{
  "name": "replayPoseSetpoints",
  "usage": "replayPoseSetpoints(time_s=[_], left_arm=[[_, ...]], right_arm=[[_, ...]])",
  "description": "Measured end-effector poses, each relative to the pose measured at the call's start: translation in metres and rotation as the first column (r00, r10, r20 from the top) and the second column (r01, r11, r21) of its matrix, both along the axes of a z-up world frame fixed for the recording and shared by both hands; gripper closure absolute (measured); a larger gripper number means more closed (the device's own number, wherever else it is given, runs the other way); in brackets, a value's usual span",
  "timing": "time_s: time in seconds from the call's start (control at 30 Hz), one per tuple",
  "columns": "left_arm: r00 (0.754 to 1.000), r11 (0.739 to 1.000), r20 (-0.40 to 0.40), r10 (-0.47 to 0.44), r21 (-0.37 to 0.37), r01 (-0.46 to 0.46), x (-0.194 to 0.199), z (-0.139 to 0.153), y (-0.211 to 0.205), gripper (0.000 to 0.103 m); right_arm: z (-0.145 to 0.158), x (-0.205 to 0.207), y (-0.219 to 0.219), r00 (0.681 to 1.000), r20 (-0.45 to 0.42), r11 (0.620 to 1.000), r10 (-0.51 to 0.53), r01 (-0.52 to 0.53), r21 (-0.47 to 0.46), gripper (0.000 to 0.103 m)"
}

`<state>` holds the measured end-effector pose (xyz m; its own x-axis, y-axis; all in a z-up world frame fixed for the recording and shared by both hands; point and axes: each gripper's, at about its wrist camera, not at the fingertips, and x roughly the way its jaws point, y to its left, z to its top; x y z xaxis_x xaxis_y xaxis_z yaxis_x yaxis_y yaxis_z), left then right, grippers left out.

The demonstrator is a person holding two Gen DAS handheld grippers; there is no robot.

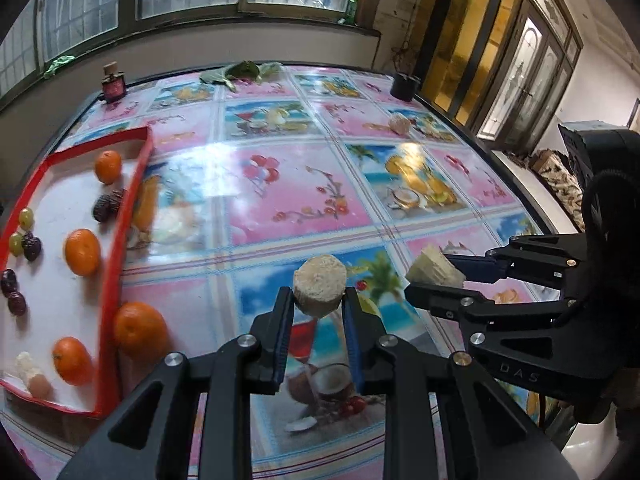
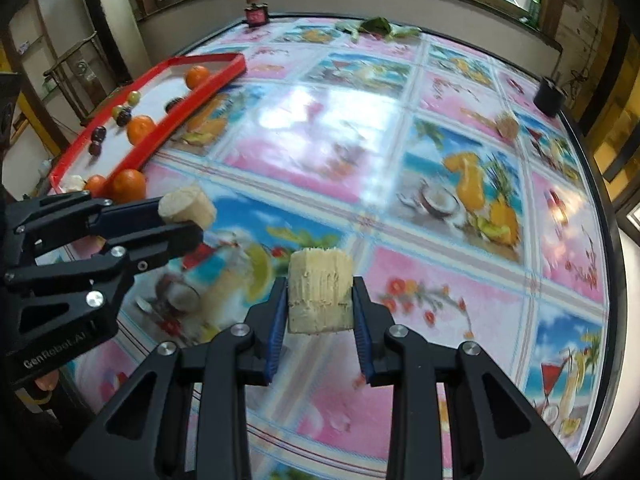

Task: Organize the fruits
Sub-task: 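Carry both pale cylinder pieces into the red tray and open both grippers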

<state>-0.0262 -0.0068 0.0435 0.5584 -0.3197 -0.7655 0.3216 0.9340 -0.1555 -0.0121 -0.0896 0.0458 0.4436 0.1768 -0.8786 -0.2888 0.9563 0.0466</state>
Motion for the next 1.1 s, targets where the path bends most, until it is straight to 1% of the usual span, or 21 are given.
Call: replayPoseSetpoints(time_s=[0.2,0.33,0.5,0.63,0.83,1.0,1.1], left_arm=[[0.996,0.996,0.018,0.083,-0.02,-0.082,0.006,0.013,0.035,0.079],[0.986,0.987,0.034,0.161,-0.023,-0.16,0.014,0.021,0.071,0.079],[0.962,0.963,0.045,0.268,-0.004,-0.268,0.023,0.024,0.122,0.079],[0.941,0.941,0.047,0.336,0.018,-0.338,0.027,0.022,0.16,0.08],[0.908,0.908,0.029,0.418,0.025,-0.418,0.023,0.014,0.21,0.08],[0.892,0.892,-0.002,0.451,0.038,-0.451,0.02,0.0,0.234,0.08],[0.888,0.888,-0.025,0.459,0.042,-0.458,0.021,-0.008,0.242,0.08]], right_arm=[[0.016,0.021,0.037,0.997,0.026,0.997,0.072,-0.072,0.036,0.071],[0.026,0.039,0.071,0.99,0.044,0.989,0.134,-0.137,0.061,0.071],[0.034,0.061,0.121,0.973,0.066,0.971,0.221,-0.226,0.075,0.071],[0.036,0.077,0.166,0.952,0.079,0.95,0.296,-0.302,0.079,0.071],[0.03,0.091,0.226,0.917,0.076,0.914,0.391,-0.397,0.083,0.071],[0.014,0.093,0.266,0.886,0.048,0.885,0.46,-0.463,0.058,0.07],[0.003,0.097,0.276,0.88,0.026,0.879,0.475,-0.476,0.036,0.07]])
